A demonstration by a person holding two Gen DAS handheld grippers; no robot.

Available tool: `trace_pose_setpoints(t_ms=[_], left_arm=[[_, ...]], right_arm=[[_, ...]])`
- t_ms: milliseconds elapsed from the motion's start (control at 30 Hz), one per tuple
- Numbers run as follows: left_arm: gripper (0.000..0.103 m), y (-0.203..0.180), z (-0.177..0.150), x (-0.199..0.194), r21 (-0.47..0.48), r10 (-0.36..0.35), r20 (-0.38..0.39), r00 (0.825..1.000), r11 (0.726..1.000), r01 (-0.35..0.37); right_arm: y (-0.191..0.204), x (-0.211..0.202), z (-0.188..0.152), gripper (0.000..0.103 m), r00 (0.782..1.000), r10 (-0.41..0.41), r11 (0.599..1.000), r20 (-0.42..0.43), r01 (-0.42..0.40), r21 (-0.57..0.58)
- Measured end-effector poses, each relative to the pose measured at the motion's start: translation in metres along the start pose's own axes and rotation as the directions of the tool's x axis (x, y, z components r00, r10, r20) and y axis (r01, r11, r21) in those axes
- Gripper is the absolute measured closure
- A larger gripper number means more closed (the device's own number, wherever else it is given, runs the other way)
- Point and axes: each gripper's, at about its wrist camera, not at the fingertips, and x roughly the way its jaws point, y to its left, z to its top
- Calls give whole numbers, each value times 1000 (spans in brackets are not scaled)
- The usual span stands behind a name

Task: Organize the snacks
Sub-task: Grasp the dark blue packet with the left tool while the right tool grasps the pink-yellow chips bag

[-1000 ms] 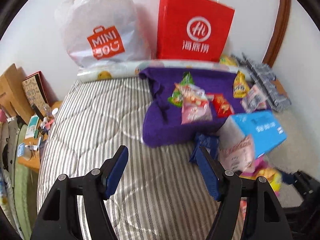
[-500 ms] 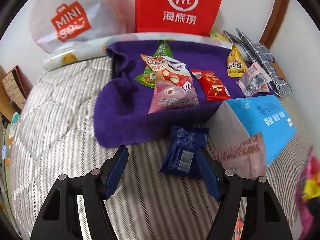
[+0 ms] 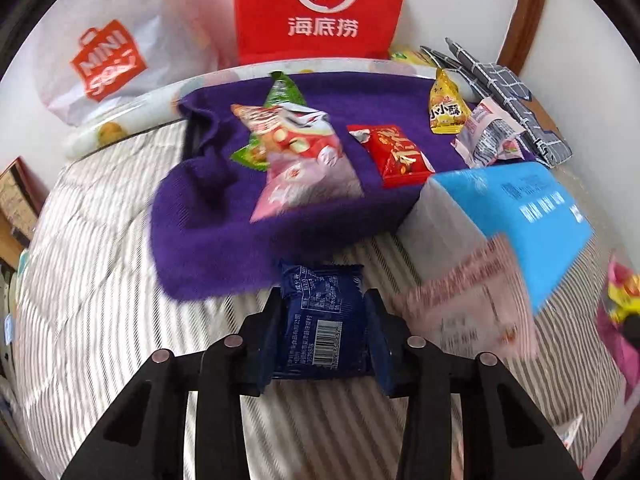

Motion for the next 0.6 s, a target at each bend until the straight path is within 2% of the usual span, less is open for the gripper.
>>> trace_pose_setpoints(t_ms=[167, 200, 233, 267, 300, 333, 400, 467, 500, 600], left_arm=[[64, 13, -26, -23, -26, 38, -4, 999, 999, -39], [60, 15, -31, -26, -29, 49, -8, 999, 998, -49], [48, 15, -33, -25, -33, 56, -16, 998, 998, -57], [41, 16, -36, -24, -38, 66, -28, 997, 997, -67], [37, 16, -38, -20, -44, 73, -38, 997, 996, -74], [37, 15, -40, -20, -38, 93, -4, 996, 995, -93], [37, 12, -42, -19, -52, 113, 31, 993, 992, -111], [55, 12, -42, -21, -67, 116, 47, 992, 991, -113], [58, 12, -40, -21, -74, 110, 46, 993, 992, -106], [60, 13, -39, -23, -88, 66, 33, 997, 994, -63]], right_arm=[[-7, 5, 0, 40, 998, -62, 997, 15, 62, -37], [-10, 8, 0, 40, 998, -70, 997, 12, 70, -35], [-14, 13, 0, 40, 997, -78, 996, 3, 78, -30], [-18, 18, 0, 40, 996, -88, 996, -7, 87, -22], [-20, 23, -1, 40, 996, -92, 996, -15, 92, -16], [-22, 26, -1, 40, 995, -93, 996, -22, 93, -13], [-22, 30, -3, 38, 996, -92, 996, -16, 92, -22], [-19, 30, -4, 38, 995, -99, 994, -7, 99, -52], [-19, 30, -5, 39, 995, -101, 993, -6, 100, -59], [-20, 27, -5, 39, 996, -92, 994, -2, 92, -55]])
